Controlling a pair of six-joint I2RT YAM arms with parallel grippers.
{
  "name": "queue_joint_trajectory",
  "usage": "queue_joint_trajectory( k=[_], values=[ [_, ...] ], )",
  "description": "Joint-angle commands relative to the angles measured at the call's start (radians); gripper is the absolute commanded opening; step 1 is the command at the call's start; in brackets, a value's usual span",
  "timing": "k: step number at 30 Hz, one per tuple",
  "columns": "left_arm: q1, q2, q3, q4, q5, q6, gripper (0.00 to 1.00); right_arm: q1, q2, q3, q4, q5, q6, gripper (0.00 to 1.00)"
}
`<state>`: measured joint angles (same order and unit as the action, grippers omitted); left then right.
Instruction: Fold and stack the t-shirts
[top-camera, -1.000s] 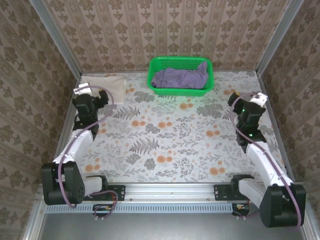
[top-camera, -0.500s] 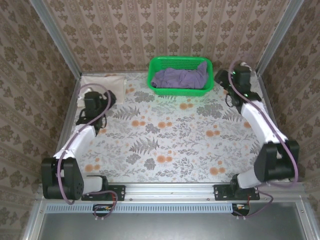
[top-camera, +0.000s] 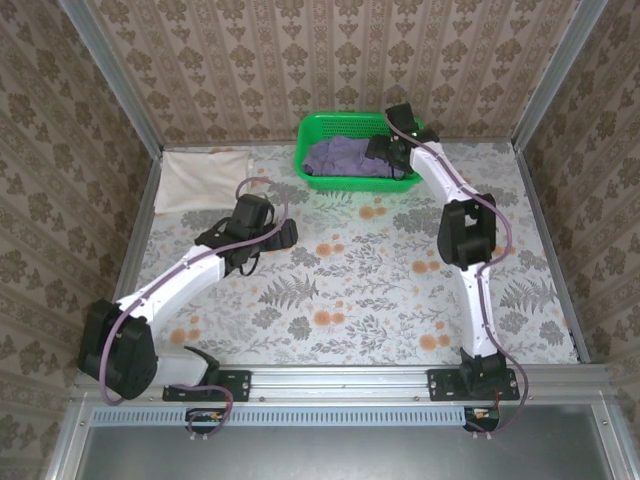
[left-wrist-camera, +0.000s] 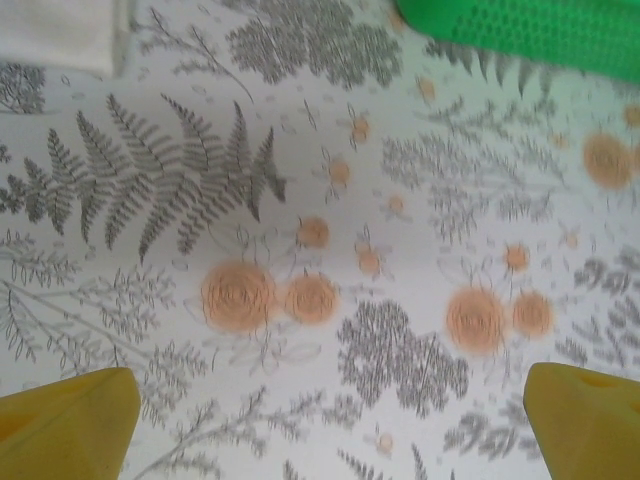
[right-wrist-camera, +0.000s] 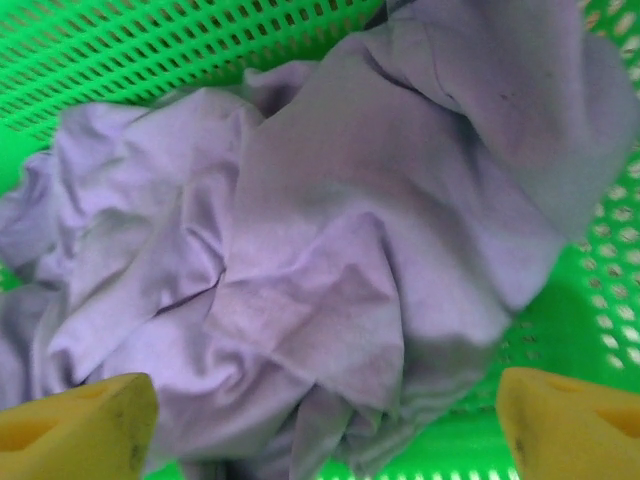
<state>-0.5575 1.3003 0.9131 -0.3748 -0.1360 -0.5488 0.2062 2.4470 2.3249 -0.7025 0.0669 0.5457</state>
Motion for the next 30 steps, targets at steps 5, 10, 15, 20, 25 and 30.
queue_joint_trajectory(
  k=[5, 10, 15, 20, 25, 30],
  values=[
    [-0.018, -0.091, 0.014, -0.128, -0.007, 0.059, 1.0, -0.002, 0.426, 0.705, -0.344, -0.013, -0.034, 0.93],
    [-0.014, -0.097, 0.026, -0.136, -0.036, 0.073, 1.0, -0.002, 0.503, 0.761, -0.313, -0.05, -0.018, 0.8],
    [0.004, -0.079, 0.04, -0.122, -0.023, 0.085, 1.0, 0.0, 0.476, 0.692, -0.267, -0.09, -0.033, 0.52],
    [0.023, -0.059, 0.053, -0.105, -0.012, 0.091, 1.0, -0.001, 0.393, 0.709, -0.257, -0.104, -0.059, 0.13],
    [0.043, -0.056, 0.075, -0.092, -0.004, 0.112, 1.0, -0.001, 0.292, 0.827, -0.239, -0.119, -0.091, 0.05],
    [0.053, -0.06, 0.113, -0.087, -0.016, 0.139, 1.0, 0.007, 0.132, 0.859, -0.173, -0.158, -0.098, 0.0]
  ],
)
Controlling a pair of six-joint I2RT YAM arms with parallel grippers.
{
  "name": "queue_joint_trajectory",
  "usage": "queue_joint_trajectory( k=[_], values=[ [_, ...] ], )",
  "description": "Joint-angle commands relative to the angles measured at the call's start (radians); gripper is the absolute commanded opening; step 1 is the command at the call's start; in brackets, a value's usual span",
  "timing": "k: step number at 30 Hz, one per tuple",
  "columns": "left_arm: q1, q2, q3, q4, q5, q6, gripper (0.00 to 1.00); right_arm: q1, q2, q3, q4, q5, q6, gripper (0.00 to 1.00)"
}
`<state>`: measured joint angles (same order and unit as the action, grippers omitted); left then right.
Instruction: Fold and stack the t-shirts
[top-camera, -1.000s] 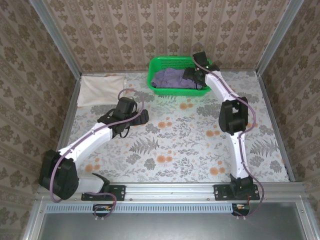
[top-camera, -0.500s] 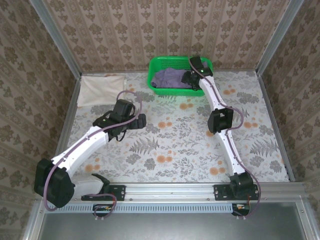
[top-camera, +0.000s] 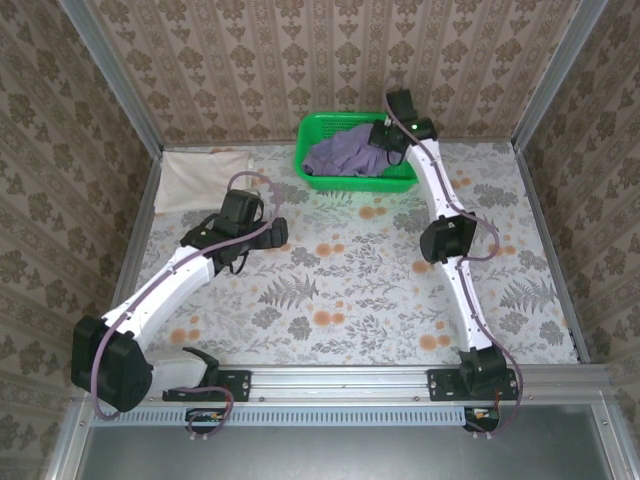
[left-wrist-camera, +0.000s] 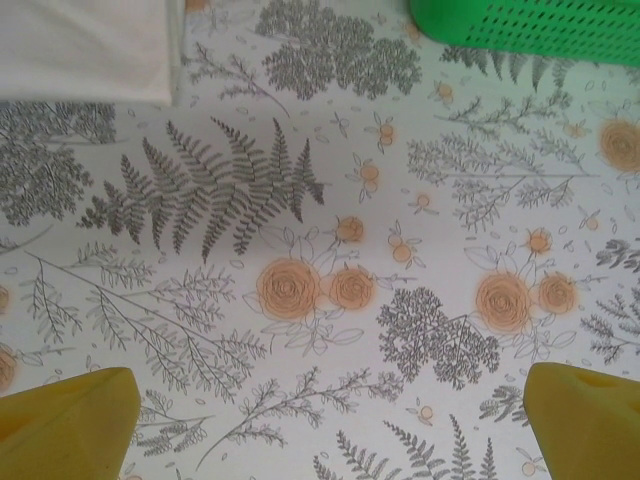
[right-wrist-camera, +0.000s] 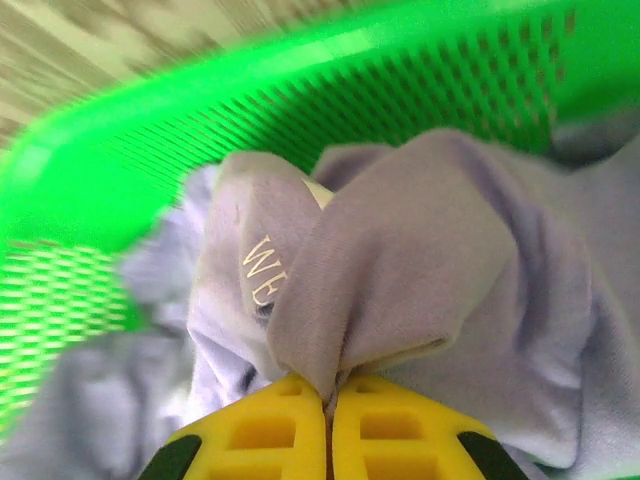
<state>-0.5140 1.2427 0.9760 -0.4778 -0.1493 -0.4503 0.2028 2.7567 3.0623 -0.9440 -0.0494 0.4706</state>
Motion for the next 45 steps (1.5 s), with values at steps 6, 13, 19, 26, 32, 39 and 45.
queue_joint_trajectory(
  k=[6, 13, 19, 26, 32, 39, 45],
  values=[
    [0.028, -0.025, 0.107, 0.029, 0.011, 0.079, 1.0, 0.054, -0.393, 0.121, 0.144, -0.057, -0.102, 0.0],
    [0.029, -0.088, 0.134, 0.123, 0.103, 0.107, 1.0, 0.091, -0.606, 0.122, 0.133, -0.126, -0.138, 0.0],
    [0.027, -0.129, 0.132, 0.147, 0.18, 0.084, 1.0, 0.162, -0.748, 0.121, -0.003, -0.185, -0.174, 0.0],
    [0.026, -0.224, 0.077, -0.017, 0.155, 0.018, 1.0, 0.391, -0.752, 0.122, -0.321, -0.045, -0.156, 0.01],
    [0.034, -0.301, 0.02, -0.28, -0.051, 0.014, 1.0, 0.46, -0.533, 0.122, -0.789, 0.163, -0.082, 0.17],
    [0.023, -0.282, -0.094, -0.307, -0.003, -0.206, 1.0, 0.411, -0.53, -0.054, -0.848, 0.186, -0.104, 0.72],
    [-0.057, -0.233, -0.156, -0.236, 0.077, -0.297, 1.0, 0.287, -0.66, -0.181, -0.854, 0.085, -0.109, 0.8]
  ],
)
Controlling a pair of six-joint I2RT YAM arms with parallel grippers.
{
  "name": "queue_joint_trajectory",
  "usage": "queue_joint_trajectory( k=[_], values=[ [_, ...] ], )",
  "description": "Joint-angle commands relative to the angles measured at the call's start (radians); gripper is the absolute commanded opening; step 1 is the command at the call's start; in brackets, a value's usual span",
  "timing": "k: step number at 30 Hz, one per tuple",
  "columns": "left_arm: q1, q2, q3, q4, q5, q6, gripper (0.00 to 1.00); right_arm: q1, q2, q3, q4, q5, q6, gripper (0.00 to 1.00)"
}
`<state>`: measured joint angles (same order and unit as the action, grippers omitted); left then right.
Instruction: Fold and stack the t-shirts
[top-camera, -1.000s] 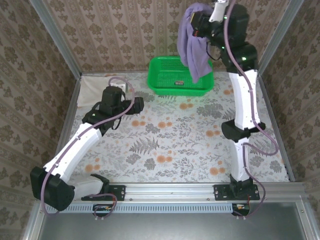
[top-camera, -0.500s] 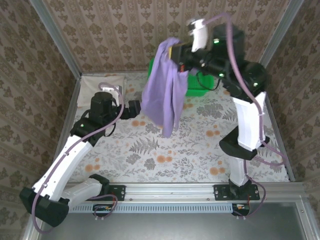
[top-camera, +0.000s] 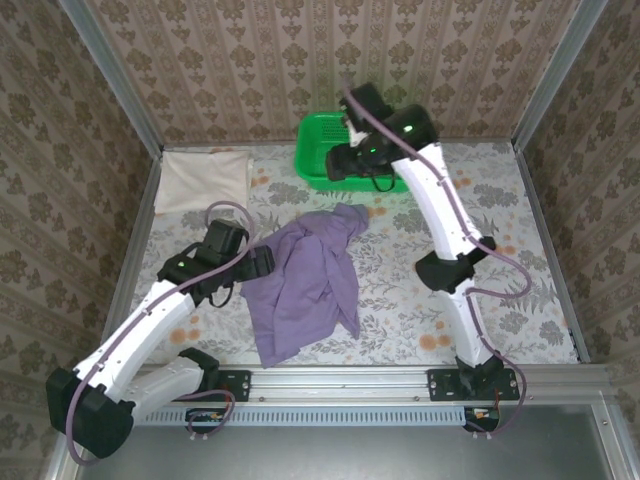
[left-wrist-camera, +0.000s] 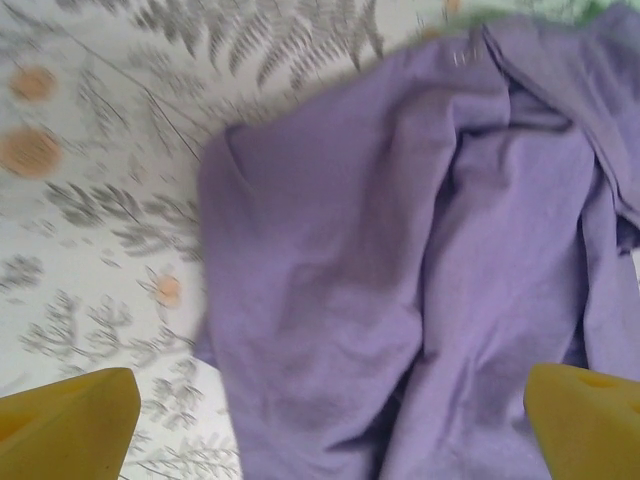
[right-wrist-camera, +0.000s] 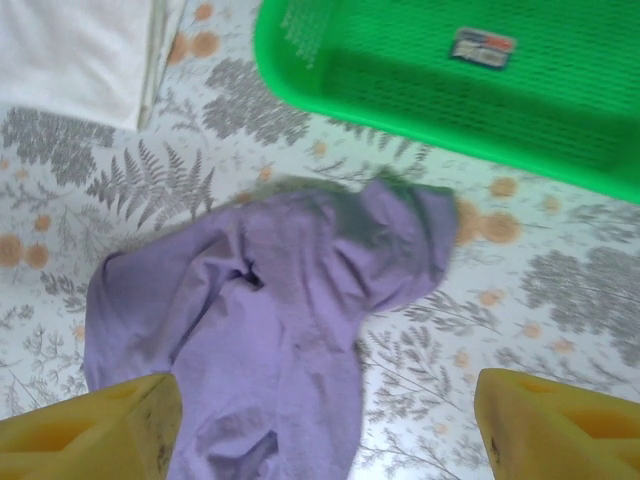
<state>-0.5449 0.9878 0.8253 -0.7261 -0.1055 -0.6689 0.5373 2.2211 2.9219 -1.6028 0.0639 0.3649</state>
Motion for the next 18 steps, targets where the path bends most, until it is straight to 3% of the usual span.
queue_joint_trajectory(
  k=[1, 6, 9, 14, 18],
  values=[
    [-0.032, 0.041, -0.002, -0.013, 0.025, -0.072, 1.0, -0.075, -0.161, -0.08, -0.195, -0.032, -0.002, 0.8],
    [-0.027, 0.14, 0.005, -0.096, 0.064, 0.018, 0.99, -0.288, -0.406, -0.307, -0.182, -0.038, -0.003, 0.81],
    [0.004, 0.201, -0.001, -0.12, 0.097, 0.074, 0.98, -0.329, -0.604, -0.61, -0.085, 0.054, 0.0, 0.81],
    [0.131, 0.255, -0.064, -0.057, 0.255, 0.162, 0.91, -0.336, -0.987, -1.344, 0.434, -0.02, 0.173, 0.86],
    [0.164, 0.305, -0.091, -0.02, 0.346, 0.169, 0.87, -0.363, -1.034, -1.668, 0.861, -0.091, 0.371, 0.87]
  ],
)
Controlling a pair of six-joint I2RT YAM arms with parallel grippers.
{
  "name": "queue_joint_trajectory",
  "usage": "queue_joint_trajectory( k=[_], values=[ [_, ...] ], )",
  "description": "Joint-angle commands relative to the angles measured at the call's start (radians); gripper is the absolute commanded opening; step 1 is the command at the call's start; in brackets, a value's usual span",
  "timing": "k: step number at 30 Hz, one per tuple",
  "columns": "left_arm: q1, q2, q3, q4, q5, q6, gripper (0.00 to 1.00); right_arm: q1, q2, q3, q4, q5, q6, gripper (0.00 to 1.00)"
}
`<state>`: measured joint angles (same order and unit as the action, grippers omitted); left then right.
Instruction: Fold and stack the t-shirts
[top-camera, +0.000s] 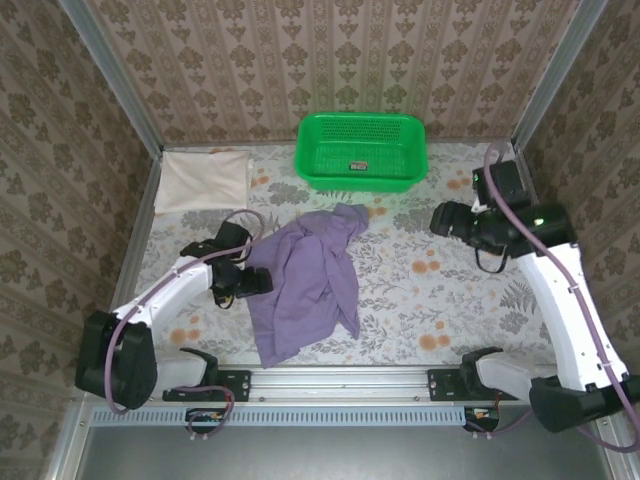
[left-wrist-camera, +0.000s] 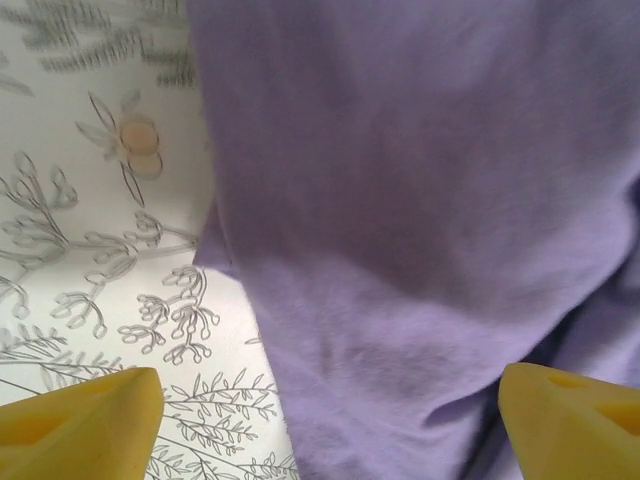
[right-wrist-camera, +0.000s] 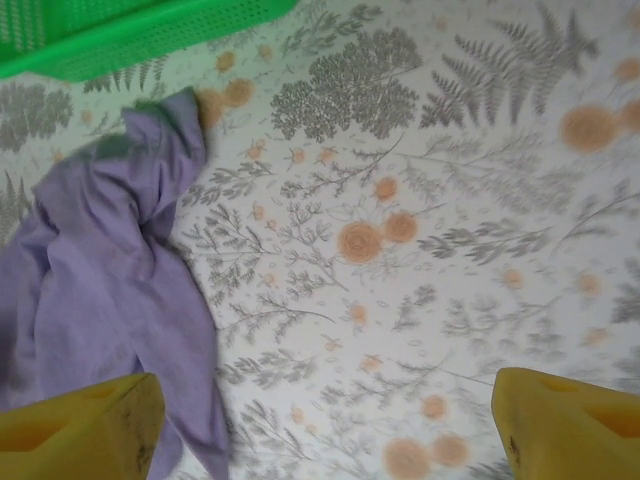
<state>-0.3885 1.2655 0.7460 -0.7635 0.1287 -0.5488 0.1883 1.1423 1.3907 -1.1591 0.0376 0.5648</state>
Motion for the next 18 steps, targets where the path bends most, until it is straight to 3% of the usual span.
queue_joint_trajectory(
  k=[1, 5, 10, 18],
  values=[
    [0.008, 0.044, -0.007, 0.015, 0.114, 0.04, 0.86, -0.02, 0.075, -0.165, 0.492, -0.083, 0.205, 0.86],
    [0.025, 0.104, -0.01, 0.077, 0.118, 0.0, 0.82, -0.023, 0.292, -0.118, 0.616, -0.089, 0.258, 0.87],
    [0.074, 0.204, 0.027, 0.129, 0.169, -0.019, 0.62, -0.039, 0.575, 0.034, 0.698, -0.125, 0.339, 0.83],
    [0.106, 0.351, 0.071, 0.154, 0.195, -0.006, 0.11, -0.044, 0.878, 0.292, 0.584, -0.104, 0.413, 0.75]
  ],
)
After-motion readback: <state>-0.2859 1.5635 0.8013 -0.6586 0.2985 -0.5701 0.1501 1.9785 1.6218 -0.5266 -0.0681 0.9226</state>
